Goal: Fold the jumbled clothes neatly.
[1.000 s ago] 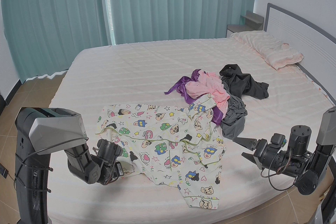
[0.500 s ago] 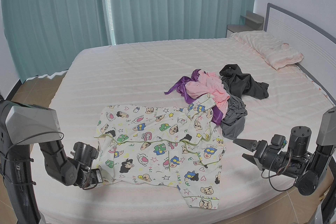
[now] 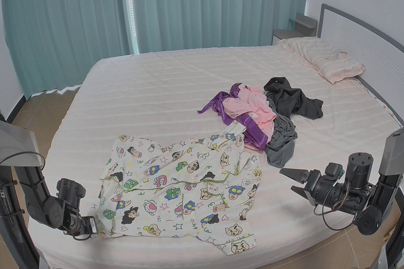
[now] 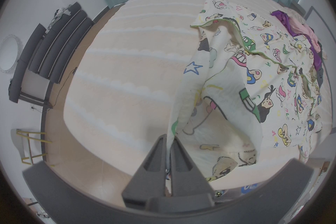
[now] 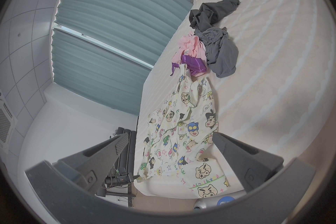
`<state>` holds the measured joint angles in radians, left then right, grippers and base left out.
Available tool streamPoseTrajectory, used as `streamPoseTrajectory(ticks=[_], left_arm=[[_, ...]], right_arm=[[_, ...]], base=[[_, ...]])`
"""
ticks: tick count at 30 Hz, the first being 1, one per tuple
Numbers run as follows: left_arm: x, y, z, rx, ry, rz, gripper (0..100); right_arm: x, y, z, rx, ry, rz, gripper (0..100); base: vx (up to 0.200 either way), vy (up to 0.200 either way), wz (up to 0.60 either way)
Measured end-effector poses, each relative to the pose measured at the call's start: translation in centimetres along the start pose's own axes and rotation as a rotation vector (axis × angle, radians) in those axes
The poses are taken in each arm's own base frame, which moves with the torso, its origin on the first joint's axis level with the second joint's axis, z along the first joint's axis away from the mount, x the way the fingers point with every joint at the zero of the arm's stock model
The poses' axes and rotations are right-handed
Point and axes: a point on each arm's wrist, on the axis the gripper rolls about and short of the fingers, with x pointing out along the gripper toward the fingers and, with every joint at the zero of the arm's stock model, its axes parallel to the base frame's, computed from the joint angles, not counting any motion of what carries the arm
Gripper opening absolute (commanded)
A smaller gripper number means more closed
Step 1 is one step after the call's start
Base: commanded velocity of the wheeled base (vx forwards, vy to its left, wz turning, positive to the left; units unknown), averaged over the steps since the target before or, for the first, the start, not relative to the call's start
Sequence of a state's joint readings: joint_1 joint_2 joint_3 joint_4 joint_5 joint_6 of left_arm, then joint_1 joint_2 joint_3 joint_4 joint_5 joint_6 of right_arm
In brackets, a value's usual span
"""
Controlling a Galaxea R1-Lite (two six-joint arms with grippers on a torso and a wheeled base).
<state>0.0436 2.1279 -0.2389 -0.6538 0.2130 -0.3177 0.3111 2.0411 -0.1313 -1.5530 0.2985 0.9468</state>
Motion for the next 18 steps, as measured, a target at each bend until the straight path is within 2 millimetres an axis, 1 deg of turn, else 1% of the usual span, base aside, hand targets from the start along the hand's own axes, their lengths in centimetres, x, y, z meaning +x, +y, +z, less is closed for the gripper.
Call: streamPoseTrajectory(ticks=[9, 13, 14, 18], left_arm=[[-0.8, 2.4, -1.0, -0.036, 0.04, 0.004, 0], [-1.1, 3.0, -1.3, -0.06, 0.054, -0.011, 0], [-1.1, 3.1, -1.3, -0.063, 0.055, -0.018, 100], [-1.2, 3.1, -1.5, -0.069, 0.066, -0.058, 100]], right_arm=[[0.0, -0.1, 0.0, 0.001, 0.002, -0.002, 100], [0.0, -0.1, 0.0, 0.001, 0.002, -0.003, 100], [0.0, -0.1, 0.0, 0.001, 0.002, -0.003, 100], [0.0, -0.1, 0.0, 0.001, 0.002, -0.003, 100]], base=[[0.0, 0.0, 0.0], [0.0, 0.0, 0.0], [0.0, 0.0, 0.0], [0.0, 0.0, 0.0]])
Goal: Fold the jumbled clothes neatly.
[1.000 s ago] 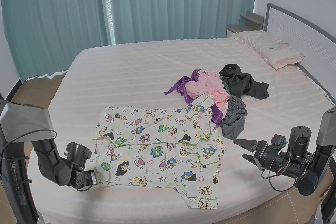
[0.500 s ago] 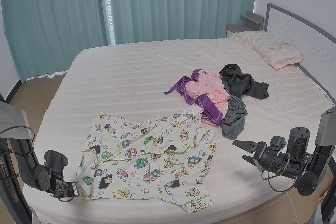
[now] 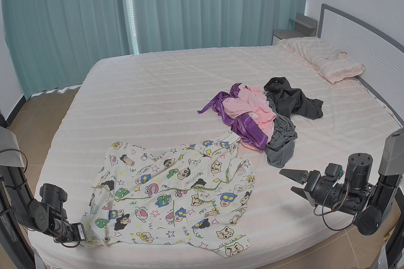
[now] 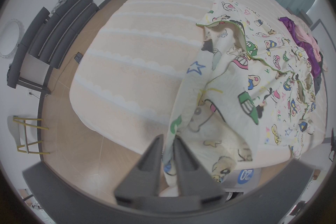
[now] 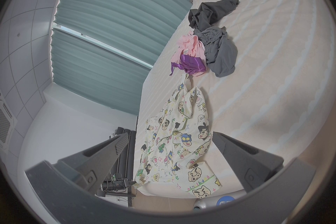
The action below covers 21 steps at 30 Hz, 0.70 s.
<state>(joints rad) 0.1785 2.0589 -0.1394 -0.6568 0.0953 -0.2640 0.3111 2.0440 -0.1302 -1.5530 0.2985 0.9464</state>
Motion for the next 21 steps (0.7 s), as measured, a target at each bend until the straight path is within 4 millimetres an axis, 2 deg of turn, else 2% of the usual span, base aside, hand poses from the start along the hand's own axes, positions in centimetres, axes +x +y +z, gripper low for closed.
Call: streamPoseTrajectory(ticks=[9, 17, 21], left_arm=[[-0.3, -0.3, 0.7, -0.037, -0.043, -0.121, 100], [-2.4, -0.4, 0.9, -0.118, -0.08, -0.368, 100], [-3.1, -0.3, 0.8, -0.153, -0.094, -0.412, 100]], right_arm=[[-0.1, -0.1, -0.1, 0.002, 0.004, -0.006, 100], [-0.3, -0.1, -0.2, 0.004, 0.007, -0.01, 100], [-0.3, -0.2, -0.2, 0.007, 0.009, -0.011, 100]], base=[[0.0, 0.0, 0.0], [0.0, 0.0, 0.0], [0.0, 0.0, 0.0]])
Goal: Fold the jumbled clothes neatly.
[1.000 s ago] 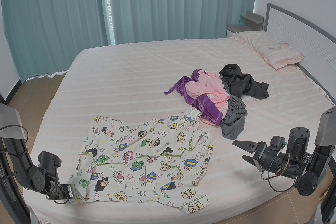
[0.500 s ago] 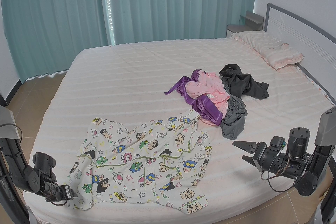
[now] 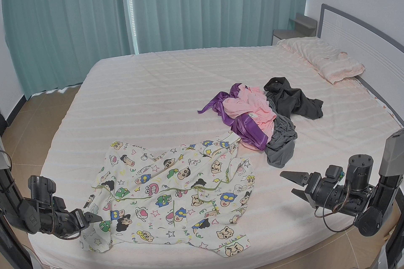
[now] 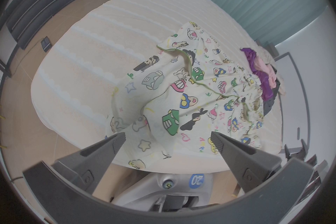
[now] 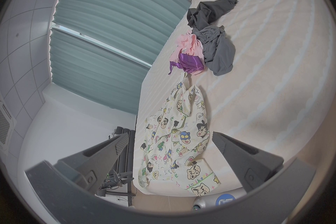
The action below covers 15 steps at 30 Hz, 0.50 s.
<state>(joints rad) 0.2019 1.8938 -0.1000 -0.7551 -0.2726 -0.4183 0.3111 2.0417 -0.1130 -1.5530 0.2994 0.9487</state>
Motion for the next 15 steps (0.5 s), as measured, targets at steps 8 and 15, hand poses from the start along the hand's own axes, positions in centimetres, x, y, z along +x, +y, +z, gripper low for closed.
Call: streamPoseTrajectory(ticks=[8, 15], left_arm=[[-0.51, 0.07, 0.14, -0.022, -0.006, -0.05, 100], [-0.67, 0.44, 0.41, -0.037, -0.023, -0.044, 100]], right_arm=[[-0.01, -0.06, 0.01, 0.002, 0.0, -0.002, 100], [-0.04, -0.11, -0.04, 0.006, 0.004, -0.004, 100]], base=[[0.0, 0.125, 0.0], [0.0, 0.2, 0.0]])
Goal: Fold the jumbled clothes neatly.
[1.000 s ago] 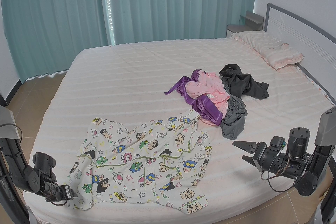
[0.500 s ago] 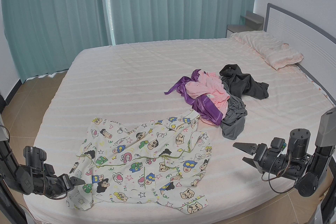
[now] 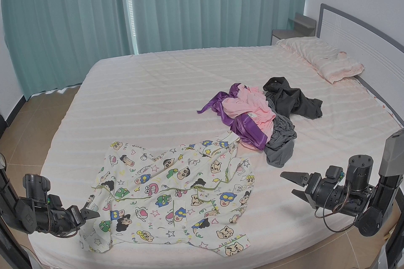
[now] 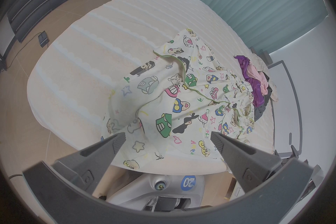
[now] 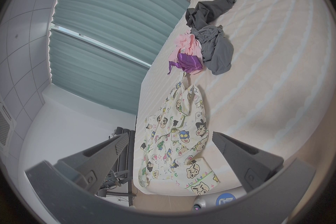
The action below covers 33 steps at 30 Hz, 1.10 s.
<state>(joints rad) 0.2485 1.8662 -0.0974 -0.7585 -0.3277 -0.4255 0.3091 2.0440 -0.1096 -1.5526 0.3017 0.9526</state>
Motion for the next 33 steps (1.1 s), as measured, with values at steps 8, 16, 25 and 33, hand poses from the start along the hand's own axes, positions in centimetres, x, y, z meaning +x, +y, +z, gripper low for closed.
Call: streamPoseTrajectory(ticks=[8, 16, 25, 33], left_arm=[[-0.06, 0.19, 0.11, -0.006, -0.006, 0.004, 100], [-0.07, 0.2, 0.07, -0.011, -0.005, 0.004, 100], [-0.04, 0.01, 0.29, -0.053, -0.011, -0.018, 100], [0.07, -0.27, 0.2, -0.048, 0.0, -0.033, 100]], right_arm=[[0.0, -0.01, -0.04, 0.0, 0.002, -0.001, 100], [0.0, -0.01, -0.02, 0.0, 0.001, 0.0, 100], [0.03, 0.0, 0.0, 0.001, 0.001, 0.001, 100], [0.1, 0.04, 0.06, -0.001, -0.002, 0.003, 100]], base=[[0.0, 0.2, 0.0], [0.0, 0.025, 0.0], [0.156, 0.0, 0.0], [0.05, 0.0, 0.0]])
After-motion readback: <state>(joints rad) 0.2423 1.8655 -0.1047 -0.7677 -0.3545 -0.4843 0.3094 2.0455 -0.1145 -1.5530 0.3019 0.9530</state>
